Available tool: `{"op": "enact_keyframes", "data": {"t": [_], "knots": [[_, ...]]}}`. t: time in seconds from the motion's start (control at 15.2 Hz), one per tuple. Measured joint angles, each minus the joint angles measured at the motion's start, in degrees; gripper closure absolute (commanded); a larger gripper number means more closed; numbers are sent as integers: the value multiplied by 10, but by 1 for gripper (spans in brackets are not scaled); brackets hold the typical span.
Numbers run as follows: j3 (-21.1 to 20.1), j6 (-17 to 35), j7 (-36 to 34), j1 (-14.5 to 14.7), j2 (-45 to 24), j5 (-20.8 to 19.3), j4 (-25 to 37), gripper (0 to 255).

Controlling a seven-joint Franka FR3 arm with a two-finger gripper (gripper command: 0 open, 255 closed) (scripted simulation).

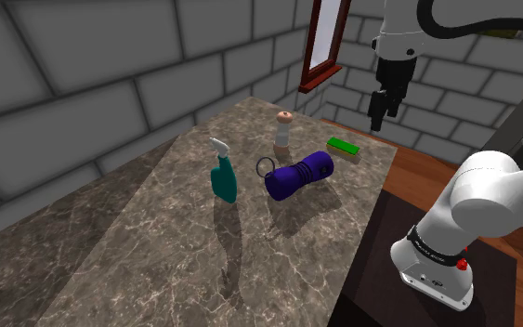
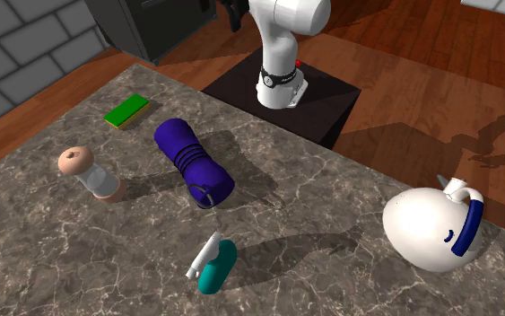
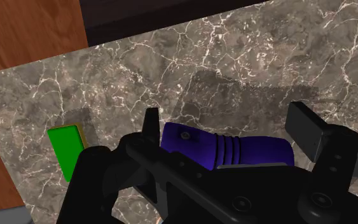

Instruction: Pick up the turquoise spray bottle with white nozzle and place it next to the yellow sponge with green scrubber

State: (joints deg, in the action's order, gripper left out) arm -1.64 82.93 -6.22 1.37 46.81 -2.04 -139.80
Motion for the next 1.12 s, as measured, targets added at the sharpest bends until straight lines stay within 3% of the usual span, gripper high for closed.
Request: {"op": "enact_keyframes", "data": {"t": [0.33, 1.12], "knots": [[-20, 44, -20, 9, -47, 19, 11, 0], [-91, 194, -94, 33, -264, 52, 113, 0]]}}
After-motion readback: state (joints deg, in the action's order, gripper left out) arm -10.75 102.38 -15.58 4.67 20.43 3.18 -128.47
